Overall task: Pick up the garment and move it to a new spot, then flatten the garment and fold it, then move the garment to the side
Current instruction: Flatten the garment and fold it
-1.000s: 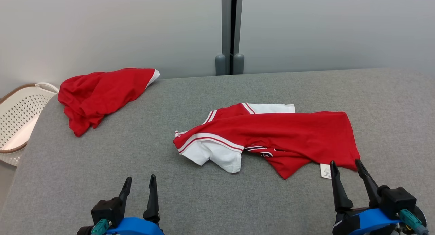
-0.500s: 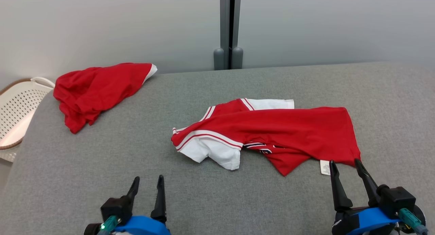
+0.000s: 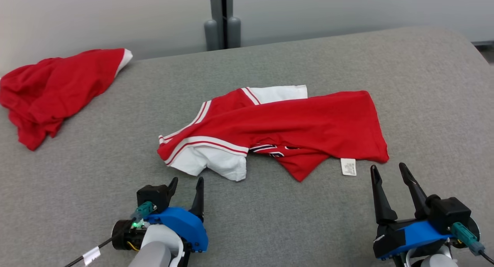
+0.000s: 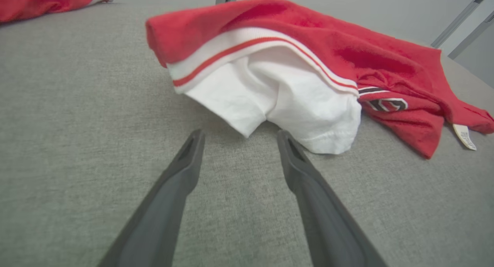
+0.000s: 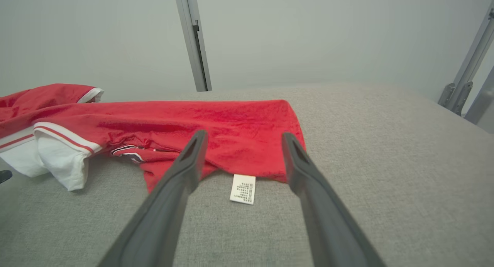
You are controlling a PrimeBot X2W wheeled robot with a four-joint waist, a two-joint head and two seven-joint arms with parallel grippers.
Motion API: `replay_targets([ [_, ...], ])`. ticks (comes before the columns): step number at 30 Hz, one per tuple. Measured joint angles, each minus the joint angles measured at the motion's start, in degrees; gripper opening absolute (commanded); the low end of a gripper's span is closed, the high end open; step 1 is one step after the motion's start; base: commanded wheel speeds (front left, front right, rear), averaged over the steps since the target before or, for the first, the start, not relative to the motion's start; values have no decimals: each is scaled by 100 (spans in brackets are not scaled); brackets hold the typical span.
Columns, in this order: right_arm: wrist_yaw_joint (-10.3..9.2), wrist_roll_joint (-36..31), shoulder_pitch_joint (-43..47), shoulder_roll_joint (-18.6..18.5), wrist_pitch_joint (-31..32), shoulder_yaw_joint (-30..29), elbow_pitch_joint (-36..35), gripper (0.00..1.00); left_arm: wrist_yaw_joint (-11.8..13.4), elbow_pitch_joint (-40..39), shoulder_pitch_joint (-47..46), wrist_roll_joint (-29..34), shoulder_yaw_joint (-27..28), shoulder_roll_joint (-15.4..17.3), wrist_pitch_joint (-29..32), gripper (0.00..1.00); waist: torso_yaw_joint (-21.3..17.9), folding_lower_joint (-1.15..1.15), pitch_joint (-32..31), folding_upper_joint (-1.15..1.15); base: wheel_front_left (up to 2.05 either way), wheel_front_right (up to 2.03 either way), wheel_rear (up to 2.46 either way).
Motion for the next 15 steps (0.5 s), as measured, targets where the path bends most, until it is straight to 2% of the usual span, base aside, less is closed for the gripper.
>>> replay_targets([
  [8,1,14,-91,1,0,-4,-11,100,13,675,-455,-457,60,-5,-241,100,-320,-1,201,0,0,0,0],
  [9,0,15,-91,0,0,-14,-11,100,-7,713,-498,-536,56,-7,-258,97,-342,-1,211,0,0,0,0],
  [10,0,15,-91,0,0,-21,-10,100,-19,754,-537,-601,43,-7,-289,77,-360,-1,217,0,0,0,0],
  [11,0,15,-92,0,0,-27,-10,100,-53,794,-572,-665,33,-8,-307,49,-375,-1,222,0,0,0,0],
  [12,1,16,-93,0,0,-29,-9,100,-56,826,-604,-708,14,-8,-325,7,-388,-1,224,0,0,0,0],
  [13,1,19,-94,0,0,-30,-9,100,-56,856,-633,-710,-13,-7,-355,0,-399,-1,225,0,0,0,0],
  [15,1,32,-99,1,0,-36,-7,100,-73,883,-681,-754,-91,-8,-378,0,-409,-1,220,0,0,0,0],
])
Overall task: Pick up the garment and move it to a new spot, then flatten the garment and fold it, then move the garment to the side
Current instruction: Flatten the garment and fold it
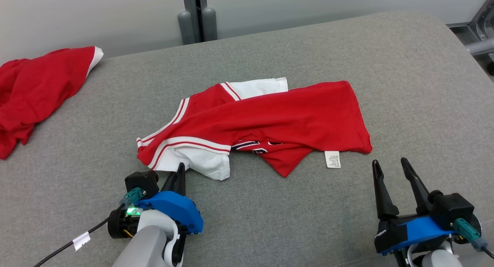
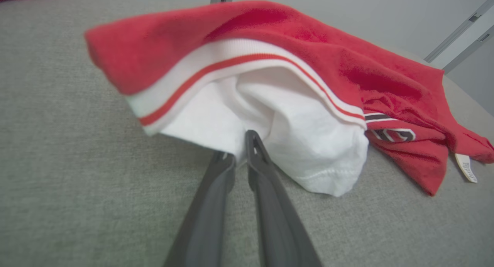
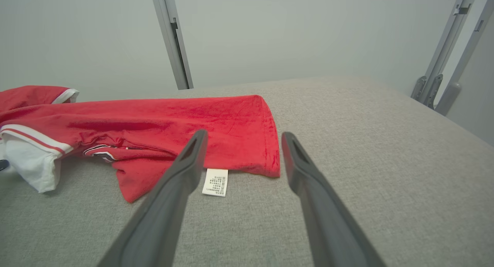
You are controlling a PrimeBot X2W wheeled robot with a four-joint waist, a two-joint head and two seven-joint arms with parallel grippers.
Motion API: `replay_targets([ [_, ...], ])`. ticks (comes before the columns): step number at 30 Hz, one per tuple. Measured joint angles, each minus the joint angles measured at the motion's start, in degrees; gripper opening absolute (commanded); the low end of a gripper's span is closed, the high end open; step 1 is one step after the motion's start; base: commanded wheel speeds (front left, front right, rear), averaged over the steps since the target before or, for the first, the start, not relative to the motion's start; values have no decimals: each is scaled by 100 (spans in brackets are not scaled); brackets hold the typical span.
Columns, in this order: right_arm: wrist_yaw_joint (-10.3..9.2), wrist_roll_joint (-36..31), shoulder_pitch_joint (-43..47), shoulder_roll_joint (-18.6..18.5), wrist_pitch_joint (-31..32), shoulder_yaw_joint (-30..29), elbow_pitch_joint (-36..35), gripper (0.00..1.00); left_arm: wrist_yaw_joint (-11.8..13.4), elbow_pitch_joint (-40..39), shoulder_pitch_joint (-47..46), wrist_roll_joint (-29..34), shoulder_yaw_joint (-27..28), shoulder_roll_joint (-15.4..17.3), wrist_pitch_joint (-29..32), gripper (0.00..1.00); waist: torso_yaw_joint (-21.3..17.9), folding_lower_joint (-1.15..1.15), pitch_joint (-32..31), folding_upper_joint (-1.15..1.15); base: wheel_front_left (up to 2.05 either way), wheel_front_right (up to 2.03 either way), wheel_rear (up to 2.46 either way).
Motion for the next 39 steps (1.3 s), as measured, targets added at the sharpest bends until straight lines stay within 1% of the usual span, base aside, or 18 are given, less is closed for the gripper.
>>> replay_targets([
  [6,0,2,22,-1,0,-101,4,100,-70,-226,-15,-43,-191,-1,-41,0,151,0,-130,0,0,0,0],
  [10,-1,9,62,-1,0,-110,11,100,-90,-748,183,123,-211,3,-47,0,348,-1,-289,0,0,0,0],
  [14,-1,27,175,-2,0,-107,45,100,-141,-1235,631,216,-311,90,-43,0,573,-2,-485,0,0,0,0],
  [17,0,42,260,0,0,-112,65,100,-151,-1712,1006,192,-409,256,279,0,736,-1,-622,0,0,0,0],
  [19,0,46,303,0,0,-111,76,100,-107,-2116,1299,110,-424,388,600,0,823,-1,-695,0,0,0,0],
  [21,0,59,346,0,0,-94,79,100,-10,-2575,1600,82,-441,553,925,0,875,-1,-751,-1,0,0,0],
  [25,-1,76,377,0,0,-68,79,100,158,-3520,2136,-188,-435,795,1683,0,893,-1,-778,-1,0,0,0],
  [28,0,76,377,-1,0,-13,81,100,323,-3954,2362,-290,-389,966,1987,0,855,-2,-743,-1,0,0,0],
  [32,-1,65,374,0,0,22,98,100,459,-3909,2358,-338,-220,1039,2017,0,714,-1,-651,-1,0,0,0],
  [35,0,21,342,1,0,23,97,100,470,-3552,2136,-364,-153,989,1959,0,574,-1,-559,-1,0,0,0],
  [39,-1,-33,287,-1,0,-5,83,100,425,-2916,1770,-425,-58,894,1830,0,404,0,-409,-1,0,0,0],
])
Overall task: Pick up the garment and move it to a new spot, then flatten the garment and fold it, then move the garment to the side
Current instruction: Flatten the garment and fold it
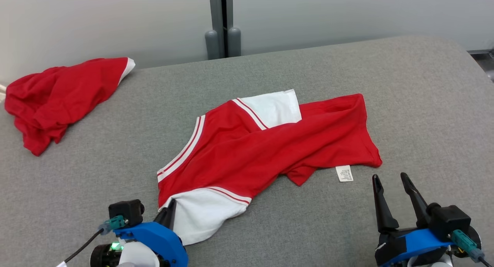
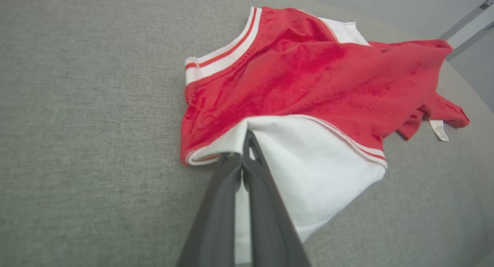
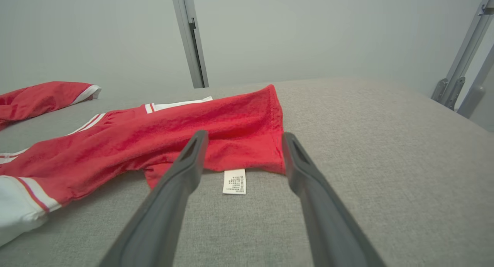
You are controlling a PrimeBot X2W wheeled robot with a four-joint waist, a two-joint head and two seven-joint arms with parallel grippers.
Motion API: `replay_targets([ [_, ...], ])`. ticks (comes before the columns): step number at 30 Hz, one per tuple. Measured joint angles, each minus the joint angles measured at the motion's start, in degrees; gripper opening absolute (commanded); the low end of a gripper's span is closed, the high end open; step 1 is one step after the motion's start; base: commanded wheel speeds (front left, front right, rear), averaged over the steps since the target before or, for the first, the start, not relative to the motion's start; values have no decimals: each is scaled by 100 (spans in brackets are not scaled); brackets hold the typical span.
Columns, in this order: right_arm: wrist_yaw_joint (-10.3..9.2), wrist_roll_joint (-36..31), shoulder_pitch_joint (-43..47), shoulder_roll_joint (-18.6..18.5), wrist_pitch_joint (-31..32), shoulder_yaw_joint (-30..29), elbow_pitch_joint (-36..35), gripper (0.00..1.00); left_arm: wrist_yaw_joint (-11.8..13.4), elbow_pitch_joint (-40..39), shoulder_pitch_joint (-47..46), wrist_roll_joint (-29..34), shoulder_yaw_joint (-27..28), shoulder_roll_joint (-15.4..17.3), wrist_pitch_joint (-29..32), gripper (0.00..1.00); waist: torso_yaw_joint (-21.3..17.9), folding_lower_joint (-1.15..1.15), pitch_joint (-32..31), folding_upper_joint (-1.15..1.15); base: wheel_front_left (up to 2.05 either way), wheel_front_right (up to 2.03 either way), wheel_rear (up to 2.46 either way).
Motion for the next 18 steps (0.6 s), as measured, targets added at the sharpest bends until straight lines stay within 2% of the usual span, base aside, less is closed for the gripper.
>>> replay_targets([
  [6,0,-30,-77,1,0,-56,-22,100,-58,869,-443,34,120,-65,-459,2,-123,0,148,0,0,0,0],
  [8,1,-37,-103,1,0,-81,-22,100,-70,1081,-517,70,129,-85,-661,43,-122,0,153,0,0,0,0],
  [9,0,-38,-109,0,0,-96,-20,100,-94,1178,-555,97,131,-91,-773,84,-112,0,144,0,0,0,0],
  [10,0,-38,-110,0,0,-113,-16,100,-112,1252,-583,108,127,-110,-865,100,-93,0,127,0,0,0,0],
  [18,1,-40,-75,1,0,-175,-11,100,-201,1506,-617,271,18,-165,-1454,100,212,0,-134,0,0,0,0],
])
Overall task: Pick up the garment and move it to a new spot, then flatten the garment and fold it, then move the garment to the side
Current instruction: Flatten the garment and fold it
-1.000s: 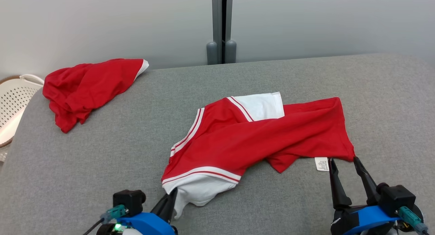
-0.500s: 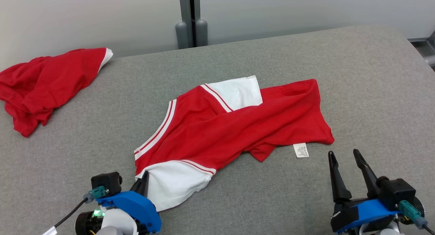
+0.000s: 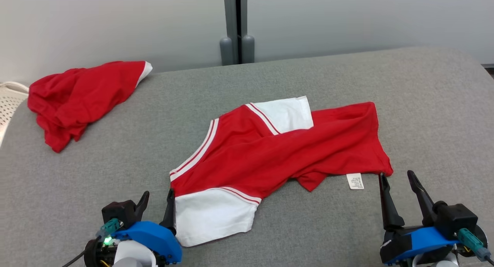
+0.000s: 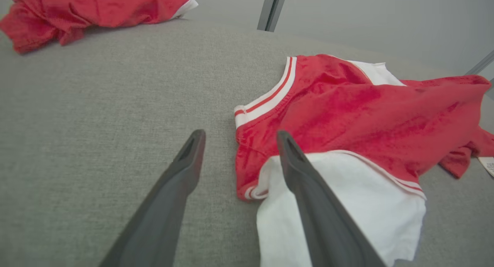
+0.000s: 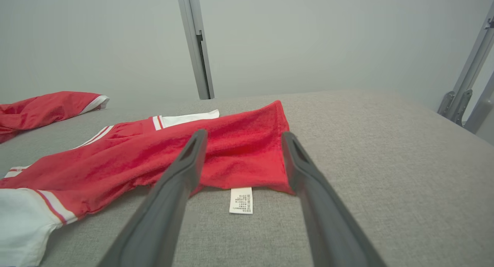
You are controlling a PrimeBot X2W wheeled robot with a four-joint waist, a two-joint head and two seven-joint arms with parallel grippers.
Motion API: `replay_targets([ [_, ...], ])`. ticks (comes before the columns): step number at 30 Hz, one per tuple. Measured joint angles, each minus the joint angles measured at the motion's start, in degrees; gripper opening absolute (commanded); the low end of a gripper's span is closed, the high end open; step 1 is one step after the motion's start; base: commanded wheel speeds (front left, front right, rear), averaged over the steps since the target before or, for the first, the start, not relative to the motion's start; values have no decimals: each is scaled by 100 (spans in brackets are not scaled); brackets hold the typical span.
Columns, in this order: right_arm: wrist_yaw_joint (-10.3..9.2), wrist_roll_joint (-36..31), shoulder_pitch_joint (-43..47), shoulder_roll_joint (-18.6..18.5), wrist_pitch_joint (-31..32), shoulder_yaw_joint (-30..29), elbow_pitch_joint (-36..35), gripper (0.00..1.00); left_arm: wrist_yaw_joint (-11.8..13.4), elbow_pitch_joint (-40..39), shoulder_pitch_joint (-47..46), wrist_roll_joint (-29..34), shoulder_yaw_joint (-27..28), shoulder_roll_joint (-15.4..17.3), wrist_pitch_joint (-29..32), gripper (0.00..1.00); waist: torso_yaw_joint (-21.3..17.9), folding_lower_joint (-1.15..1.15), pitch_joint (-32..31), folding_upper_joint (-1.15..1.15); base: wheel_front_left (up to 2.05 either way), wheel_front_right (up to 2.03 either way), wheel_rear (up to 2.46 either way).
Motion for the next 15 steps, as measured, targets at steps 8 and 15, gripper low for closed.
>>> replay_targets([
  [8,-1,-5,66,1,0,-15,38,100,29,-301,102,157,3,-114,-355,100,288,0,-359,0,0,0,0],
  [15,-1,-46,79,1,0,-20,37,100,102,-632,420,346,30,-318,-419,100,319,-1,-532,0,0,0,0],
])
